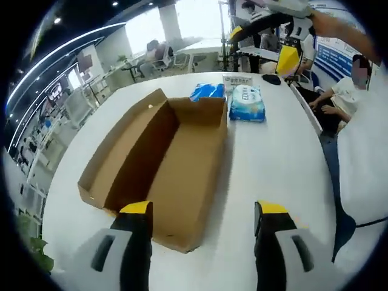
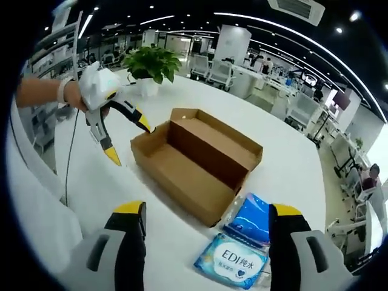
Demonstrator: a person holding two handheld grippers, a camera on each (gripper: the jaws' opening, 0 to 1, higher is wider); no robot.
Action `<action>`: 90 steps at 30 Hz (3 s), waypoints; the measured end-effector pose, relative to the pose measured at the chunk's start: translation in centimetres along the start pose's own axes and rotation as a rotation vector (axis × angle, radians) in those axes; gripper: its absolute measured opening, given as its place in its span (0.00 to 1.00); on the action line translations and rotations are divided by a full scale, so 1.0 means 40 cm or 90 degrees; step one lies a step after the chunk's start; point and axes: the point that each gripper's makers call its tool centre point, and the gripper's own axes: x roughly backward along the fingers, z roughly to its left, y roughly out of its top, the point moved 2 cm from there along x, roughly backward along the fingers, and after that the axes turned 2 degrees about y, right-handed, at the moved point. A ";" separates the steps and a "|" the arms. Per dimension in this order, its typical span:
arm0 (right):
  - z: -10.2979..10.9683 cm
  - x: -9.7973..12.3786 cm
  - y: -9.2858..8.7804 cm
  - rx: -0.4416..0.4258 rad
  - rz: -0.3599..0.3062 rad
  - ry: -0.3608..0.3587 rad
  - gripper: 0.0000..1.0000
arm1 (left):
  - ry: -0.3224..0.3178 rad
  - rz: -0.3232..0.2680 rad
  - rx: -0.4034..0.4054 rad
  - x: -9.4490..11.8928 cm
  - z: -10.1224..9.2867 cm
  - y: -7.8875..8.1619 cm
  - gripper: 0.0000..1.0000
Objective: Operate the shoe box by opening the lid, removing the specified soft item, and placing it in the target area until the item is outside and the box remains undamaged.
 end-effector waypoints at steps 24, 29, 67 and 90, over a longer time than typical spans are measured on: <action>0.005 0.011 -0.043 -0.029 -0.004 -0.004 0.82 | -0.071 0.117 -0.098 -0.138 -0.006 -0.069 0.36; 0.014 0.007 -0.043 -0.029 -0.004 0.000 0.82 | -0.078 0.134 -0.117 -0.150 -0.008 -0.085 0.30; 0.037 0.020 -0.044 -0.030 -0.004 0.008 0.80 | -0.106 0.158 -0.176 -0.184 -0.031 -0.106 0.02; -0.024 0.039 0.147 0.102 -0.044 -0.018 0.78 | -0.103 0.154 -0.186 -0.186 -0.038 -0.105 0.02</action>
